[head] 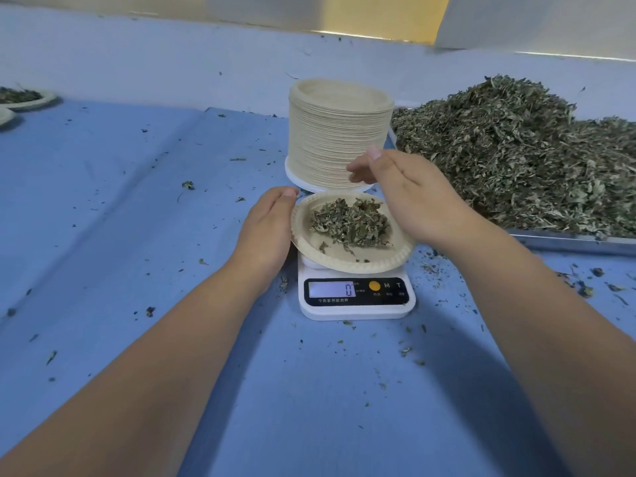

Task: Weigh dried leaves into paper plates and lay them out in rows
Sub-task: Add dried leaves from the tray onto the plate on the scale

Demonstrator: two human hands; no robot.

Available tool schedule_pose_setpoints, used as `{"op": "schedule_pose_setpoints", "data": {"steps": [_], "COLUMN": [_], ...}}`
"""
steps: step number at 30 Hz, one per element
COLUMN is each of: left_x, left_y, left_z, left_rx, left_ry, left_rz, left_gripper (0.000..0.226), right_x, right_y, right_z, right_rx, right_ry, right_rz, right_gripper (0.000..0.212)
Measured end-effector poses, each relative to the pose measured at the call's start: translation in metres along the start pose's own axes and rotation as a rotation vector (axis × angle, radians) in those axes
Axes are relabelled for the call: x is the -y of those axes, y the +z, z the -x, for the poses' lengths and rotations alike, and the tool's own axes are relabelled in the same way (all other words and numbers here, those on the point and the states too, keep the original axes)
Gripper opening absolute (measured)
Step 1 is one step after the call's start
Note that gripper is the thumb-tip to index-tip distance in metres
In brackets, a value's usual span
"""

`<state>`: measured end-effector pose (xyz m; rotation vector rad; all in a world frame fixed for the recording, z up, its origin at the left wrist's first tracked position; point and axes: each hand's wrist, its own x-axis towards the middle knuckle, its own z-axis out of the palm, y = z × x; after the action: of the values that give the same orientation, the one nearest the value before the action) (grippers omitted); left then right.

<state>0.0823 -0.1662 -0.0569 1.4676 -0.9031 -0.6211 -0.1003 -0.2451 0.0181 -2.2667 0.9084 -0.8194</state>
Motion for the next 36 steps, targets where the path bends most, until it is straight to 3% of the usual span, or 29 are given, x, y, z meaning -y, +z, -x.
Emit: {"op": "schedule_pose_setpoints", "data": {"steps": [3, 6, 11, 14, 17, 22, 27, 30, 32, 36], "left_x": [-0.004, -0.009, -0.016, -0.016, -0.016, -0.019, -0.022, -0.025, -0.024, -0.017], "left_y": [-0.001, -0.001, 0.0, 0.003, 0.002, -0.002, -0.001, 0.001, -0.001, -0.004], "left_z": [0.004, 0.01, 0.016, 0.02, 0.02, 0.02, 0.026, 0.028, 0.027, 0.021], "left_rx": [0.043, 0.112, 0.185, 0.195, 0.175, 0.036, 0.152, 0.167, 0.116, 0.067], "left_ry": [0.042, 0.142, 0.446, 0.519, 0.493, 0.418, 0.42, 0.398, 0.39, 0.315], "left_rz": [0.008, -0.025, -0.314, -0.481, -0.534, -0.405, -0.321, -0.251, -0.234, -0.215], "left_gripper": [0.029, 0.031, 0.032, 0.04, 0.048, 0.036, 0.025, 0.029, 0.028, 0.028], "right_x": [-0.007, -0.009, -0.015, -0.019, -0.023, -0.028, -0.022, -0.022, -0.025, -0.039], "right_y": [0.004, 0.006, 0.008, 0.011, 0.01, 0.008, 0.011, 0.013, 0.011, 0.0], "right_z": [0.007, 0.011, 0.013, 0.014, 0.013, 0.012, 0.018, 0.019, 0.017, 0.01], "right_rx": [0.06, 0.041, -0.003, -0.075, -0.123, -0.222, -0.188, -0.137, -0.193, -0.318], "right_ry": [-0.004, -0.121, -0.168, -0.194, -0.181, -0.125, -0.136, -0.167, -0.157, -0.037], "right_rz": [0.074, 0.202, 0.167, 0.155, 0.165, 0.316, 0.096, 0.221, 0.279, 0.154], "right_gripper": [0.041, 0.024, 0.02, 0.015, 0.015, 0.009, 0.01, 0.011, 0.018, 0.022]}}
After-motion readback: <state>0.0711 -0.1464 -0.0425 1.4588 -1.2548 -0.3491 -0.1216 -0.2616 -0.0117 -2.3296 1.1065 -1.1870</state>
